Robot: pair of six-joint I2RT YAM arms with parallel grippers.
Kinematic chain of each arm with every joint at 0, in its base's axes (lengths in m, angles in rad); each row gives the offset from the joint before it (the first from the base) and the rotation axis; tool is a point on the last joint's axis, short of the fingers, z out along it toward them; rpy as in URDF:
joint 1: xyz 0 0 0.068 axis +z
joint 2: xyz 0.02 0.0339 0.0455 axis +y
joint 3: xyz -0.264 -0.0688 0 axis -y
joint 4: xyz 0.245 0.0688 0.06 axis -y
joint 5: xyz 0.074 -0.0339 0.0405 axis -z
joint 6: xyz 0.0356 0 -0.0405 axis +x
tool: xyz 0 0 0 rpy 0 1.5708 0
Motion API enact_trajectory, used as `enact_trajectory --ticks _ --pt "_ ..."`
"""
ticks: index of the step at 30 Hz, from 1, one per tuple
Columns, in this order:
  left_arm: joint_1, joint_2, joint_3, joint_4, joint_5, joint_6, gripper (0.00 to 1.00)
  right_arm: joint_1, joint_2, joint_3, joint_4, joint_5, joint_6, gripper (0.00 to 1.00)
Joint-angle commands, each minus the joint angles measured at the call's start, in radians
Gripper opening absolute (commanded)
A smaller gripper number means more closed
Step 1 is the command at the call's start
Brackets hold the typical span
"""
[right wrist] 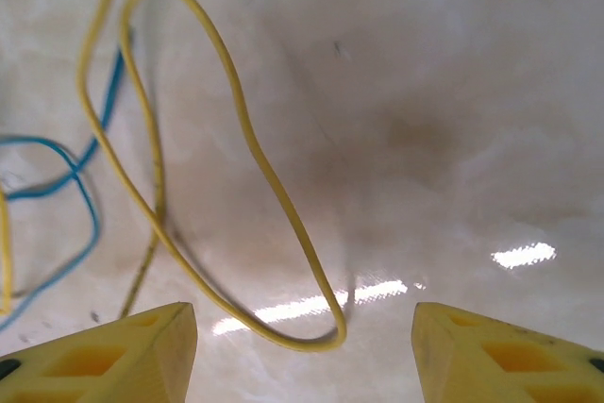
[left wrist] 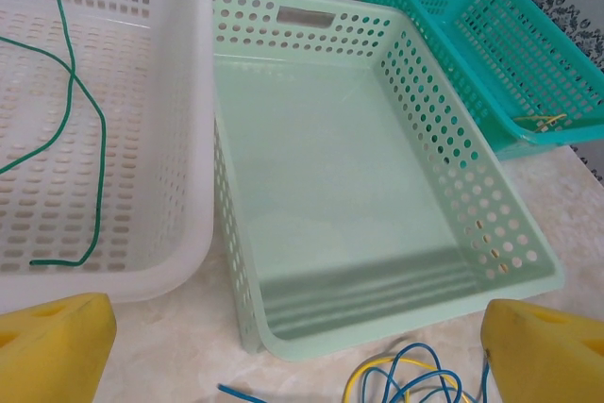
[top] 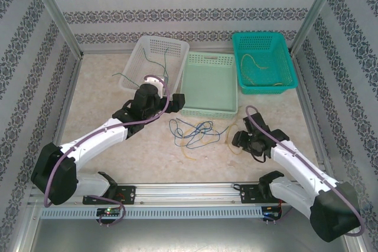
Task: Untangle the cables
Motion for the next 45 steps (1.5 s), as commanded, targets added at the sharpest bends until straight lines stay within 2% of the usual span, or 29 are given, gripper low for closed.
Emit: enact_trajectory --ticks 1,5,10,13,14,21,25,30,34,40,43,45 --pt "0.002 -0.008 0.018 0.025 0.017 0.013 1.00 0.010 0.041 -0.030 0.022 0.066 0.030 0.60" --pt "0.002 -0.022 0.012 0.022 0.009 0.010 1.00 0.012 0.131 -0.023 0.054 0.096 0.029 0.51" --pt "0.001 -0.032 0.011 0.014 0.001 0.019 1.00 0.016 0.179 0.006 0.080 0.110 -0.010 0.18" --pt "0.002 -0.041 0.005 0.014 -0.005 0.019 1.00 0.031 0.125 0.028 0.036 0.125 -0.049 0.02" --pt "0.002 -0.043 0.004 0.017 -0.007 0.020 1.00 0.036 0.094 0.034 0.013 0.133 -0.054 0.00" --pt "0.001 -0.026 0.004 0.041 0.010 0.004 1.00 0.096 -0.188 0.162 -0.253 0.289 -0.022 0.00" --pt "0.000 -0.007 0.018 0.070 0.060 -0.003 1.00 0.171 -0.250 0.234 -0.250 0.362 -0.038 0.00" --pt "-0.023 0.012 0.041 0.136 0.183 -0.016 1.00 0.251 -0.181 0.283 -0.139 0.474 -0.074 0.00" --pt "-0.053 0.034 0.061 0.201 0.284 -0.020 1.00 0.297 -0.083 0.316 0.001 0.496 -0.140 0.00" --pt "-0.079 0.136 0.191 0.074 0.435 0.100 0.97 0.386 0.040 0.397 0.038 0.524 -0.269 0.00" --pt "-0.090 0.205 0.262 0.032 0.516 0.119 0.93 0.414 0.060 0.408 0.058 0.537 -0.302 0.00" --pt "-0.104 0.238 0.291 0.033 0.532 0.116 0.91 0.421 0.058 0.405 0.079 0.538 -0.309 0.00"
